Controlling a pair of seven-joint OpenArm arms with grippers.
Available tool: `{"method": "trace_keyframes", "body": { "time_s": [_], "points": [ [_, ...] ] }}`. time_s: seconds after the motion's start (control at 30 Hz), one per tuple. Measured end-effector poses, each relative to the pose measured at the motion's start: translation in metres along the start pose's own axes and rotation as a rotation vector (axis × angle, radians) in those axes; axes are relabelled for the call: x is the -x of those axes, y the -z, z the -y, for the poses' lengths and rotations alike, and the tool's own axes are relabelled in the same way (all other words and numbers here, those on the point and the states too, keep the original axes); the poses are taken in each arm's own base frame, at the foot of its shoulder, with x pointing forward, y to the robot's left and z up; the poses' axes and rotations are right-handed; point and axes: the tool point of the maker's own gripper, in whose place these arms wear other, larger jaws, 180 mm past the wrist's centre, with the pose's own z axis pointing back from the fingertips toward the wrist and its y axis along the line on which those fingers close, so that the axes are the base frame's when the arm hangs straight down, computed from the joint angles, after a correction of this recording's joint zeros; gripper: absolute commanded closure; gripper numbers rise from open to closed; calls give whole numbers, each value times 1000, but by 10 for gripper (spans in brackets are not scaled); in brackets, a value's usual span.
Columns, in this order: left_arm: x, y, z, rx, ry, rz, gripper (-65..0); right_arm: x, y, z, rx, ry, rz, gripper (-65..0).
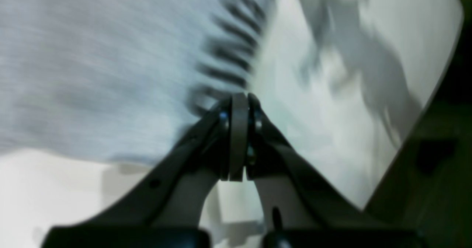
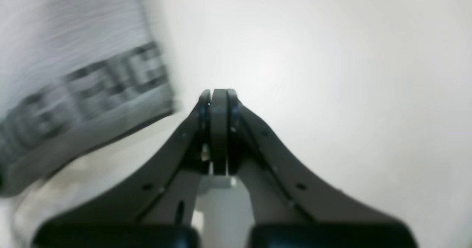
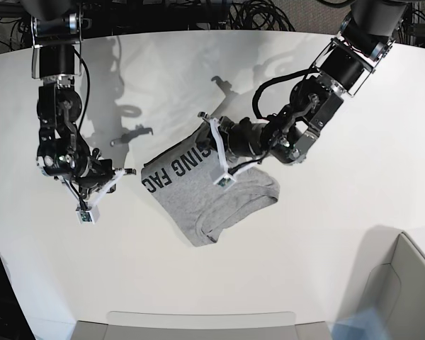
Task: Fold the T-shirt properly
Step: 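Grasp the bundle with the left gripper and drag it across the table, then slide the folded bundle further with the left gripper and release it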
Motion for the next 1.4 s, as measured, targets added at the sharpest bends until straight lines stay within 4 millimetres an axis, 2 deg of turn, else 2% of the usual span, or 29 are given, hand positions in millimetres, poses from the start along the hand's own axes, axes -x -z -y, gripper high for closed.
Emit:
{"method": "trace_keyframes", "body": {
  "time_s": [0.07, 0.13, 0.2, 0.3, 0.37, 0.43, 0.53, 0.63, 0.7, 0.77, 0.87, 0.93, 1.0, 1.1, 1.2, 1.27, 1.4],
  "points": [
    [13, 7, 6, 9, 9, -32, 0, -6, 12, -3, 26, -13, 33, 0],
    [12, 10, 9, 16, 16, -18, 0, -4, 26, -13, 42, -23, 30, 0],
    [11, 11, 6, 13, 6, -14, 0, 6, 38, -28, 32, -62, -17, 0],
    [15, 12, -8, -13, -19, -24, 0, 17, 45, -49, 17, -159, -56, 0],
    [23, 12, -24, -43, -63, -42, 0, 25, 48, -71, -23, -229, -73, 0],
    [22, 7, -41, -60, -132, -20, 0, 38, 50, -94, -78, -276, -92, 0],
    [13, -20, -87, -160, -215, 48, 0, 59, 39, -133, -206, -332, -135, 0],
    [13, -58, -133, -265, -301, 123, 0, 74, 22, -151, -252, -363, -156, 0],
    [15, -73, -145, -290, -341, 129, 0, 76, 8, -160, -274, -369, -120, 0],
    [7, -83, -145, -289, -347, 160, 0, 73, -7, -165, -291, -383, -72, 0],
    [-13, -97, -135, -264, -336, 246, 0, 71, -29, -146, -261, -391, -23, 0],
    [-21, -109, -132, -273, -322, 296, 0, 71, -38, -122, -202, -352, -6, 0],
    [-32, -112, -124, -268, -299, 331, 0, 66, -50, -97, -150, -263, 33, 0],
    [-60, -101, -102, -206, -300, 439, 0, 64, -66, -64, -80, -169, 71, 0],
    [-85, -76, -74, -112, -315, 517, 0, 78, -75, -23, 29, -117, 49, 0],
    [-87, -57, -58, -71, -307, 507, 0, 92, -82, -9, 54, -129, 22, 0],
    [-92, -34, -55, -71, -300, 556, 0, 108, -93, 9, 52, -164, 1, 0]
  ]
}}
